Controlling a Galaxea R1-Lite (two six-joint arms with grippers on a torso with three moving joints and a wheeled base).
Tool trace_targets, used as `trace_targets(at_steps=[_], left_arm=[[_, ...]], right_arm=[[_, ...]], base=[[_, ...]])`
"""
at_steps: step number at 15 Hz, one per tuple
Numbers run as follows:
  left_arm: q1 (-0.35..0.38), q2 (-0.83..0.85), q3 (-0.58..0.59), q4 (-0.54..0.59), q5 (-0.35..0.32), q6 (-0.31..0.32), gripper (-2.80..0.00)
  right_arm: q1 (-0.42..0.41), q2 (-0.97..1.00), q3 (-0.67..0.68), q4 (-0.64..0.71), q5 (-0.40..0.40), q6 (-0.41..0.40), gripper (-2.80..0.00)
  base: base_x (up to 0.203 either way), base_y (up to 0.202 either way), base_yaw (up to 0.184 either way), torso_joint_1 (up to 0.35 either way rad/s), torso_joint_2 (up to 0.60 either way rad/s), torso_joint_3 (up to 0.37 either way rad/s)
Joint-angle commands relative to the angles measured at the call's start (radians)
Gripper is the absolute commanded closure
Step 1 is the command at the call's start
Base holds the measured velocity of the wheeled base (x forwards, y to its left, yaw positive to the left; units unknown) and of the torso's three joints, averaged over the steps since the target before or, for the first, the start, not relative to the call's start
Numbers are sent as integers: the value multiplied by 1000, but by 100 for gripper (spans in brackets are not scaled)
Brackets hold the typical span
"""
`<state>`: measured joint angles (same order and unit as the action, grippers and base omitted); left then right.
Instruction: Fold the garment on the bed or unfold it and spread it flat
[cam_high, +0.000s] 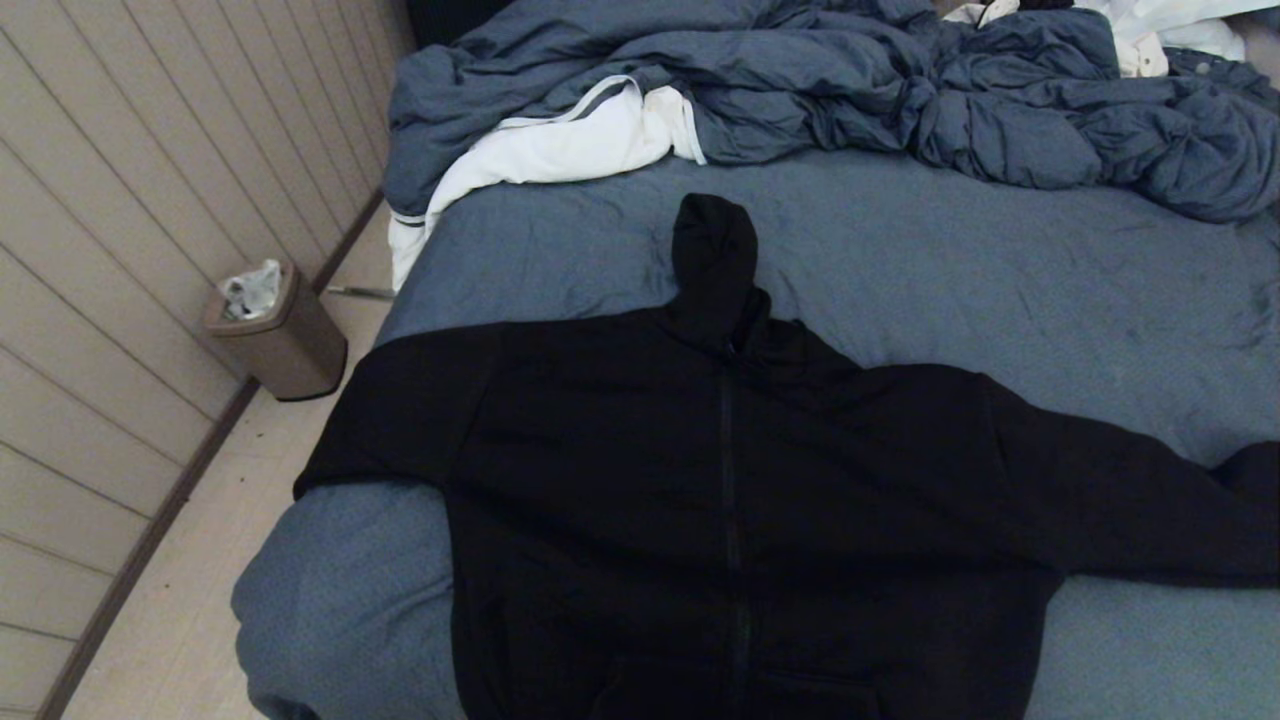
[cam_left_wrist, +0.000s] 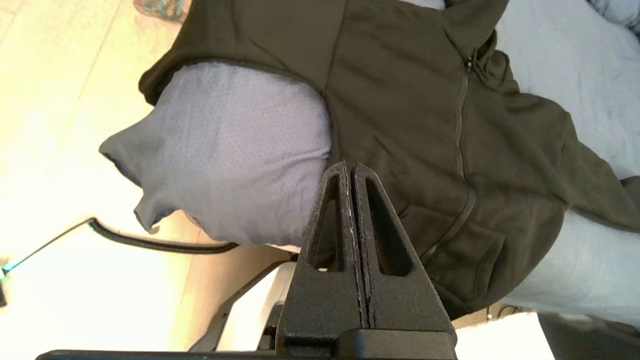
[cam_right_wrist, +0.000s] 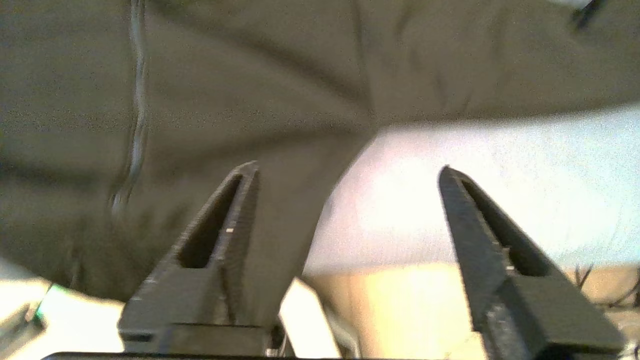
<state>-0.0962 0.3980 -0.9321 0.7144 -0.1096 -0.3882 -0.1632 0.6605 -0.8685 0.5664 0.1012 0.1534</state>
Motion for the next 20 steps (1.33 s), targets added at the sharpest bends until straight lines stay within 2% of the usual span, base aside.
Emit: trace_targets(at_steps=[1, 3, 6, 9, 11, 13, 14, 18, 20], left_arm=[[4, -77, 2, 25, 1, 1, 0], [52, -142, 15, 77, -6, 34, 0], [105, -219, 106, 84, -13, 125, 0], [105, -257, 235, 12, -22, 132, 0], [104, -296, 308, -67, -29, 136, 0], [104, -314, 344, -86, -21, 135, 0], [104, -322, 362, -104, -18, 136, 0], [104, -350, 473, -167, 25, 143, 0], [104, -369, 541, -199, 29, 145, 0]], right_arm=[[3, -73, 14, 32, 16, -1, -280], [2, -146, 66, 52, 48, -20, -280], [-2, -264, 167, 48, 73, -102, -280], [-42, -341, 250, -11, 106, -160, -280], [-101, -350, 269, -42, 111, -169, -280], [-122, -355, 273, -76, 157, -172, -280], [-126, -357, 276, -82, 166, -173, 0], [-110, -334, 278, -72, 198, -173, 0], [-56, -323, 291, -54, 225, -168, 0]], base=[[0, 0, 0, 0, 0, 0], [0, 0, 0, 0, 0, 0], [0, 0, 0, 0, 0, 0], [0, 0, 0, 0, 0, 0], [0, 0, 0, 0, 0, 0], [0, 0, 0, 0, 0, 0], [0, 0, 0, 0, 0, 0], [0, 0, 0, 0, 0, 0], [0, 0, 0, 0, 0, 0]])
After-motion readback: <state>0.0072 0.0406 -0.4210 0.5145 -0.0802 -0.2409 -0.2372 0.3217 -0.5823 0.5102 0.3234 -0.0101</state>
